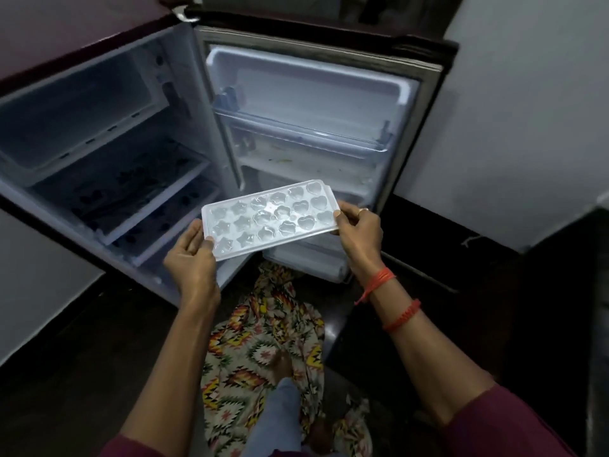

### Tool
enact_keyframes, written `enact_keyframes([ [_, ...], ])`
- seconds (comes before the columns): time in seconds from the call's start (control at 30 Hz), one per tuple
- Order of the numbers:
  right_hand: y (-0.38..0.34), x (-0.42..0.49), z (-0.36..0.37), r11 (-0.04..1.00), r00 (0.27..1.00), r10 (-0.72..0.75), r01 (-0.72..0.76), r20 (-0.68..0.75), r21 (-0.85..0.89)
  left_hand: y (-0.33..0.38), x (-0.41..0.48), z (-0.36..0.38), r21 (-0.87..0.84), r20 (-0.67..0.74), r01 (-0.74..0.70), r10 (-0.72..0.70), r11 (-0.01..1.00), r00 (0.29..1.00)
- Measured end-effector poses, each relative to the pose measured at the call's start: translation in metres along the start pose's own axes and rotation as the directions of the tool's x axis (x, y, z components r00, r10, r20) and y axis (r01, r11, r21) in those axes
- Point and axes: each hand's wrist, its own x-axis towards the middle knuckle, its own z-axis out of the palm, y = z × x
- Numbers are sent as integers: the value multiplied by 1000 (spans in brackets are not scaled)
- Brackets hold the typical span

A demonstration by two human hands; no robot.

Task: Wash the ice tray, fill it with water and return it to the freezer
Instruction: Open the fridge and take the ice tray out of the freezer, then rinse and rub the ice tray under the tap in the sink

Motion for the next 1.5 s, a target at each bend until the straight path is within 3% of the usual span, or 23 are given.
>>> enact_keyframes([
  [0.27, 17, -16, -115, 997, 953, 66, -48, -297, 68, -20, -49, 82, 52, 250, 29, -42, 998, 967],
  [0.37, 27, -17, -164, 992, 890, 116, -79, -442, 101, -26, -75, 130, 70, 411, 40, -65, 997, 909],
  [0.47, 33, -19, -179, 990, 872, 135, -96, -470, 106, -26, -86, 149, 49, 441, 29, -48, 998, 896],
  [0.57, 40, -19, -205, 978, 806, 193, -110, -560, 178, -33, -97, 184, 67, 528, 41, -70, 997, 846],
  [0.97, 60, -33, -283, 941, 509, 327, -93, -796, 326, -46, -154, 298, 155, 823, -17, -120, 988, 555],
  [1.5, 113, -77, -417, 904, 167, 418, 22, -893, 427, -111, -306, 430, 250, 960, -134, -228, 959, 162],
])
